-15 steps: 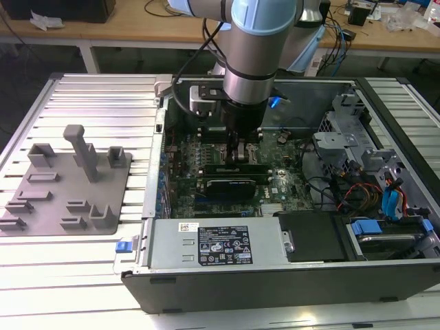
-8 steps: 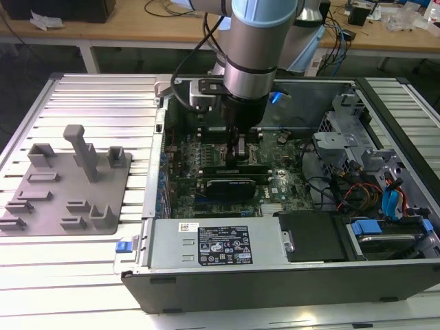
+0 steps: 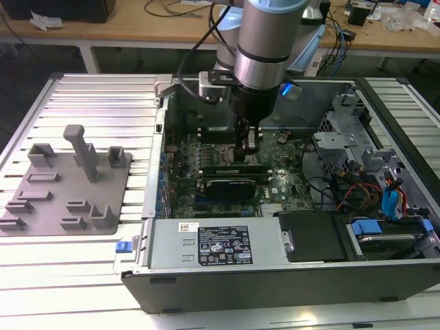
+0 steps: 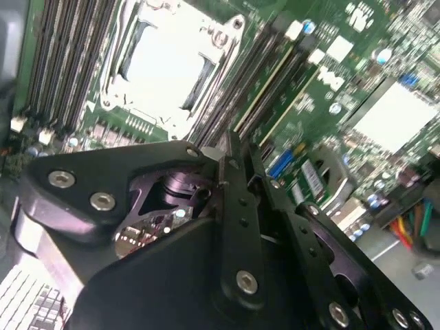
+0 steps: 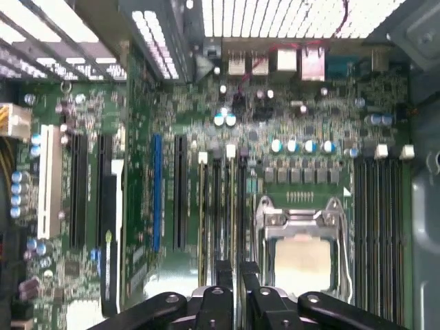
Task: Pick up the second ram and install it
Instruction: 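Insert the second ram into the second slot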
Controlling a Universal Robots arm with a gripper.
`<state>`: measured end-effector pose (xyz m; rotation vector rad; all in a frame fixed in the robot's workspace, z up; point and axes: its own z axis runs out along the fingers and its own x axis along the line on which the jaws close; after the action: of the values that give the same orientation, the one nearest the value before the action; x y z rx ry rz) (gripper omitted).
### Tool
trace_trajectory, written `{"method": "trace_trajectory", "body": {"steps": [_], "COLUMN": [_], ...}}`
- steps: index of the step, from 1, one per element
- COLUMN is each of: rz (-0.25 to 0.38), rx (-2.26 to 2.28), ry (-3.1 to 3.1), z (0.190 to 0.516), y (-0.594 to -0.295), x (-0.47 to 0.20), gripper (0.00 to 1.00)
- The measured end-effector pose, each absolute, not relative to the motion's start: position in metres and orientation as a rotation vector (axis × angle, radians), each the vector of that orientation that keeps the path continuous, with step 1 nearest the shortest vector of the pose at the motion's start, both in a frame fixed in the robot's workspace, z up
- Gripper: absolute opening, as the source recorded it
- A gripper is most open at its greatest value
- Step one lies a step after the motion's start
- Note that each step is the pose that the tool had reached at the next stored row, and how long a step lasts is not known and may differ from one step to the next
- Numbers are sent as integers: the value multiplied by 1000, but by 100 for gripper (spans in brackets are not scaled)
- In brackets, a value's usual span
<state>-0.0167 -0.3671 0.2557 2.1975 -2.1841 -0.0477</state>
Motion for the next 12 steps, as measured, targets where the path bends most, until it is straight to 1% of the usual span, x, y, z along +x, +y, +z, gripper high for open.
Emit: {"method": "trace_trajectory", "body": {"steps": [5,6,7,11,12], "rz": [-48,-48,-48,-46,-23], "rx": [2198,2198,2198,2198,2210], "ry": [-2184,-2184,-2184,-2185,-2195], "z": [256,256,256,256,255], "y": [-367,-367,-367,-367,-367], "x": [-16,-16,-16,-16,-18], "gripper": [17,15,8,8,8]}}
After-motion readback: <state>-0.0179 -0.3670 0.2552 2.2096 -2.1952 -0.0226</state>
